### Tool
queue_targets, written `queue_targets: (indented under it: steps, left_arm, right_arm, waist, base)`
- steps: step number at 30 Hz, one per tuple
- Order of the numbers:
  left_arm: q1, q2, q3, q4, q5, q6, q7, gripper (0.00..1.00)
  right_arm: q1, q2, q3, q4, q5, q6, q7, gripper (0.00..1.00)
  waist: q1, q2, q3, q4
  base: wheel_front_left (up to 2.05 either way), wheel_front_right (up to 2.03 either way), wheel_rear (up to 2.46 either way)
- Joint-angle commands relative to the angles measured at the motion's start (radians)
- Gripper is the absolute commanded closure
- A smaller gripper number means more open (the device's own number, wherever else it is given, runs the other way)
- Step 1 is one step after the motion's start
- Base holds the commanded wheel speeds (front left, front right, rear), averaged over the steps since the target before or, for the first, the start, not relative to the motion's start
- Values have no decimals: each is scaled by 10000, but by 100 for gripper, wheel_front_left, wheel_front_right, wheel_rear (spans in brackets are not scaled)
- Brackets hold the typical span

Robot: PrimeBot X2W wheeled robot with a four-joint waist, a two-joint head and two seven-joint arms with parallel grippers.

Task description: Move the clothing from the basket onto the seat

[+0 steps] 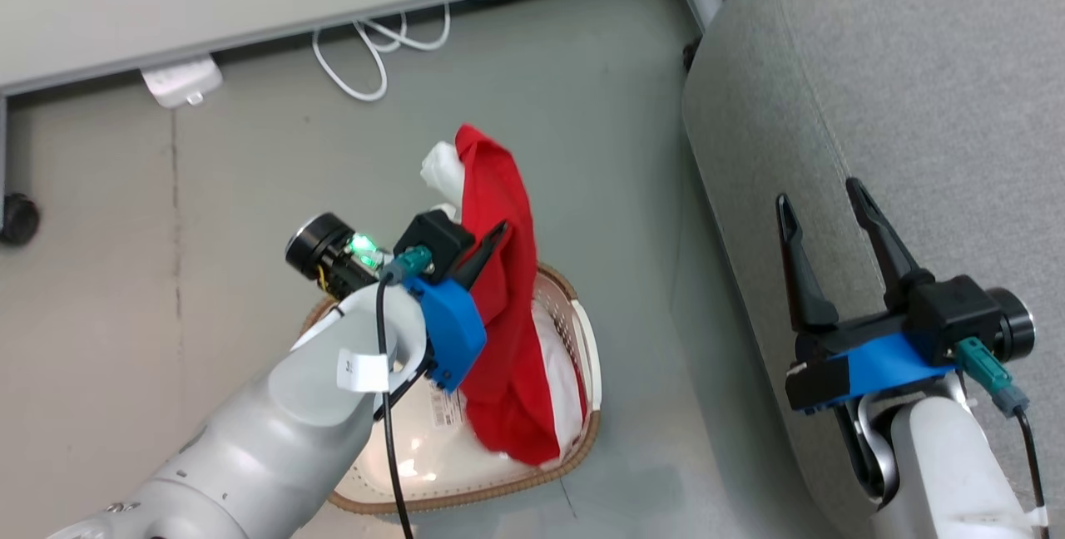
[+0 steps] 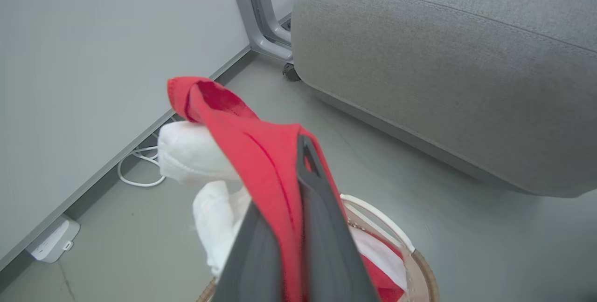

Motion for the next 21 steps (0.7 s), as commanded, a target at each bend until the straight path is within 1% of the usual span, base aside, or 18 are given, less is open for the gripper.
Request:
queue_targets:
  steps: [1, 5, 13, 21]
  left_arm:
    - [-184, -45, 209, -143, -76, -14, -81, 100]
    - [-272, -37, 856, -925, 216, 161, -84, 100]
    - [103, 9, 2066, -2560, 863, 419, -90, 100]
    - [315, -153, 2722, -3480, 1335, 434, -92, 100]
  right_arm:
    - [235, -38, -37, 43, -54, 1, -38, 0]
    - [547, -38, -66, 67, -40, 1, -38, 0]
    - [1116, -38, -91, 138, 13, 1, -38, 0]
    - [1576, -38, -171, 178, -26, 3, -38, 0]
  waist:
    - [2, -1, -417, 147]
    - [2, -1, -840, 207]
    - [2, -1, -1661, 303]
    - [2, -1, -2273, 433]
  base:
    - [0, 0, 0]
    - [0, 0, 0]
    - [0, 0, 0]
    - [0, 0, 0]
